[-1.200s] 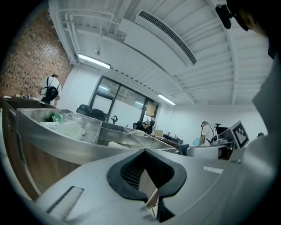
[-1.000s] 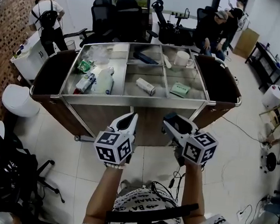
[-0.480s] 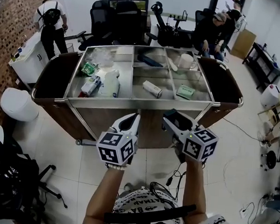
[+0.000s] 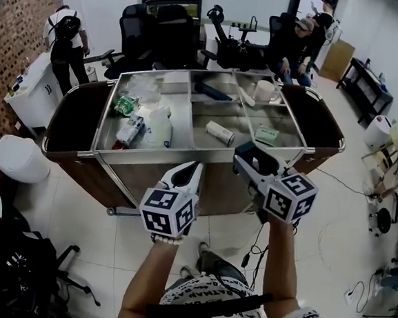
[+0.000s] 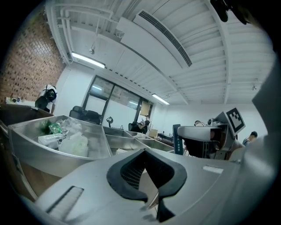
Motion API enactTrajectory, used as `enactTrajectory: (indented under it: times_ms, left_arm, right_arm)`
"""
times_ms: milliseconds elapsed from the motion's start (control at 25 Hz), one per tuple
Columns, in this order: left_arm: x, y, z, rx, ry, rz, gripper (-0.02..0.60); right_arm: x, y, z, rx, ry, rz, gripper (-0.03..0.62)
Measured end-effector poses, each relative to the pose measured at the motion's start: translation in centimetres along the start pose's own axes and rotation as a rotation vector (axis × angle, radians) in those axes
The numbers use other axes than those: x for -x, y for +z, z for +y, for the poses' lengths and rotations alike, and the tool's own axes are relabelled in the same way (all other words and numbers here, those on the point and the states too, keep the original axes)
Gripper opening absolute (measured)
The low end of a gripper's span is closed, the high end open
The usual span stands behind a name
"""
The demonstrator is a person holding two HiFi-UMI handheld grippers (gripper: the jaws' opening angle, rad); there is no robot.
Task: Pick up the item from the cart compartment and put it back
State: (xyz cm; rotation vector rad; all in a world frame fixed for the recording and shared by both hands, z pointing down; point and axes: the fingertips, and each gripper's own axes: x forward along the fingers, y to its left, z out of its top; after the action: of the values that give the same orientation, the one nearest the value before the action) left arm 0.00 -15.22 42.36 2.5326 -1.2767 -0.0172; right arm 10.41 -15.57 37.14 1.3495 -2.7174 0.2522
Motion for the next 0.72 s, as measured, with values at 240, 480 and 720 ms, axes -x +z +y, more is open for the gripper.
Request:
enactTrajectory:
  times_ms: [240,480,720]
  left_arm:
    - [-2.2,1.0,1.6,0.002,-0.009,0.006,-0.002]
    - [-4.9,3.6,4.0,0.003,-0.013,-0.020,-0.002]
    - [-7.2,5.6,6.0,-0.005,-0.005,-0.023,-0.002]
  right_arm:
    - [-2.8,3.1,-1.6,0.033,0.008,-0.031,0.245]
    - [-7.8,6.3,-3.8,0.102,0.016,-0.011,0.245]
    - [-14.5,8.4,-6.7,0.145,0.054,0.098,0.245]
